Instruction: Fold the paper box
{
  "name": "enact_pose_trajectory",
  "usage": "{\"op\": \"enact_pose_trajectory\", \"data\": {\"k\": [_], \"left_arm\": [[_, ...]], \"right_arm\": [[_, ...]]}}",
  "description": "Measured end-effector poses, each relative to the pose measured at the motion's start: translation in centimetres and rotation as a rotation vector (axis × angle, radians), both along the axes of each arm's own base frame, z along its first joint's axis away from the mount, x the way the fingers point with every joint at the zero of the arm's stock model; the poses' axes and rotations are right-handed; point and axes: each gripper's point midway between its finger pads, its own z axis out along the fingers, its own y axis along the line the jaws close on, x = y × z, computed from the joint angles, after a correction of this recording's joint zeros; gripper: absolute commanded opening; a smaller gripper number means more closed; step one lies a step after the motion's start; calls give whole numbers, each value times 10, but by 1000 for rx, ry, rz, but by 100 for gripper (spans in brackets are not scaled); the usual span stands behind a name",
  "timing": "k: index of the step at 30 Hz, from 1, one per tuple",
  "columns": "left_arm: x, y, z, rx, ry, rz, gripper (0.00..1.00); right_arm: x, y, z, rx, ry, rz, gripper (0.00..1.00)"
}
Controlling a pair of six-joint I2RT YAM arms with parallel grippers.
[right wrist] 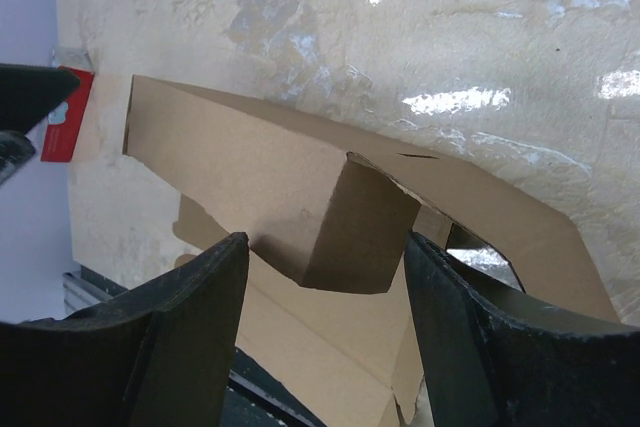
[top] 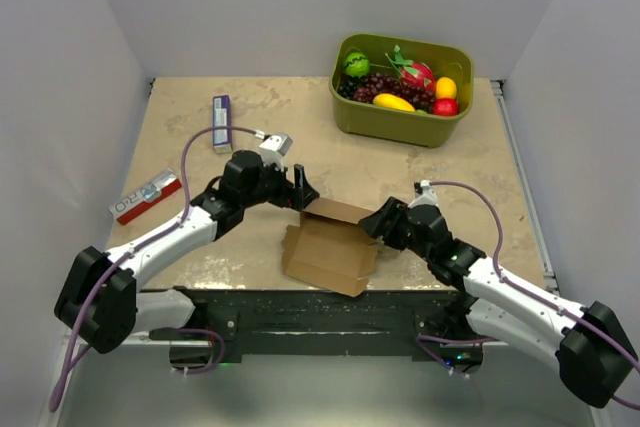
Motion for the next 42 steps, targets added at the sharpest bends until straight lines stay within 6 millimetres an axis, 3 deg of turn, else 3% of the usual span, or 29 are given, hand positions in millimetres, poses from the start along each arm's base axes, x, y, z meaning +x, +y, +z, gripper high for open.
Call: {"op": "enact_pose_trajectory", "data": {"k": [5,10,25,31,36,42], "left_arm": [[14,-5,23,27,-69,-21,90],[17,-5,4,62,-33,-35,90],[11,16,-26,194,12,-14,89],[-3,24,-48,225,71,-24,77],[-5,20,-49,213,79,-42,66],[-6,17,-49,201,82,-60,61]], "right_arm": [[2,2,7,38,-21,-10,67],[3,3,8,68,-31,-19,68],[9,9,6,99,-34,-30,67],[11,12,3,96,-29,-28,67],[13,14,1,100,-29,-22,66],[15,19,3,112,-36,-10,64]]}}
